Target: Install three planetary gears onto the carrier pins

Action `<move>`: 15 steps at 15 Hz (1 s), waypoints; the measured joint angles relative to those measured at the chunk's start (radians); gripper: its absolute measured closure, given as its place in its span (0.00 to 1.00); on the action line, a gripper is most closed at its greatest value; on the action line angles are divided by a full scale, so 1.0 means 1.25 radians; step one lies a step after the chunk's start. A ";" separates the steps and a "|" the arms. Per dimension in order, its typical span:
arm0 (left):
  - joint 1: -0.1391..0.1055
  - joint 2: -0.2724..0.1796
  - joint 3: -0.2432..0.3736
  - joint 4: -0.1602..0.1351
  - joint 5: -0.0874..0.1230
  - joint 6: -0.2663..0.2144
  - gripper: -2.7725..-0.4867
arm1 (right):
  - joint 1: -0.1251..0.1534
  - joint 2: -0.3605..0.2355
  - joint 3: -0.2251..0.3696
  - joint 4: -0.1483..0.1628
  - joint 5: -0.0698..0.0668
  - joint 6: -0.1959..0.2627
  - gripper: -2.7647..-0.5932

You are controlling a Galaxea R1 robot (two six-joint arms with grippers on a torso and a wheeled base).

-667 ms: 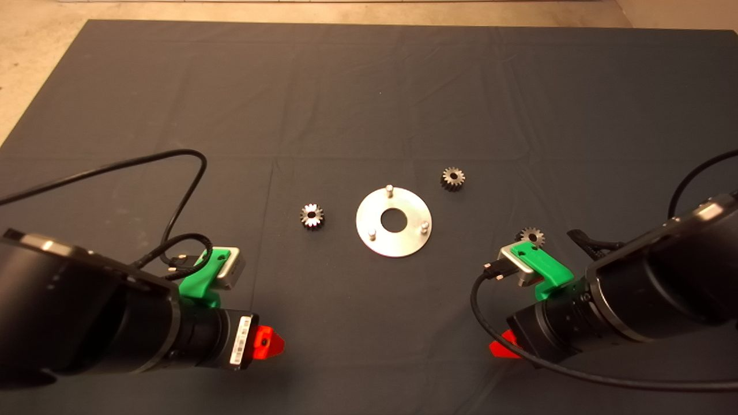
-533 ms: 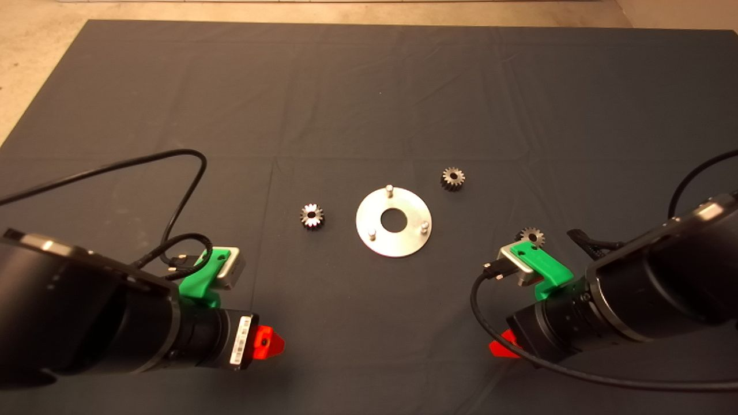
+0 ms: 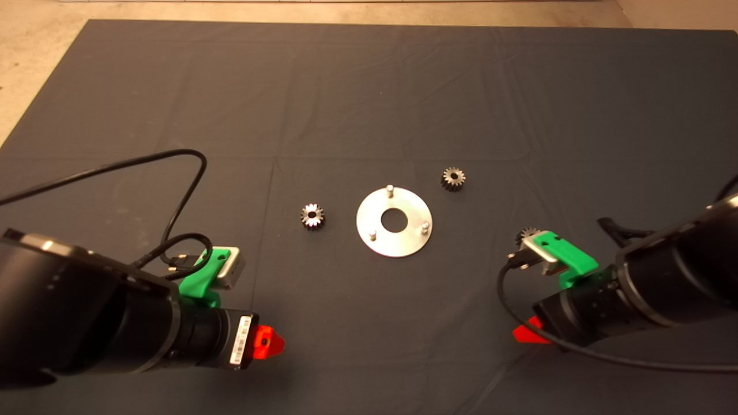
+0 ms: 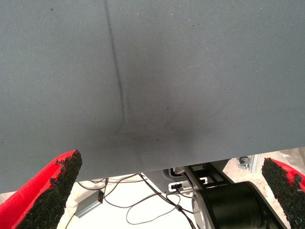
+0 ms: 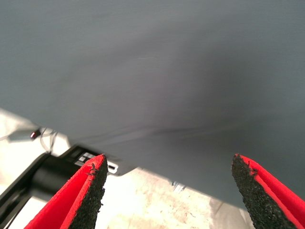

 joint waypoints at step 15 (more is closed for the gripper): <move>0.000 0.011 0.000 0.007 0.001 0.000 0.01 | -0.002 -0.078 -0.176 -0.062 -0.002 -0.219 0.39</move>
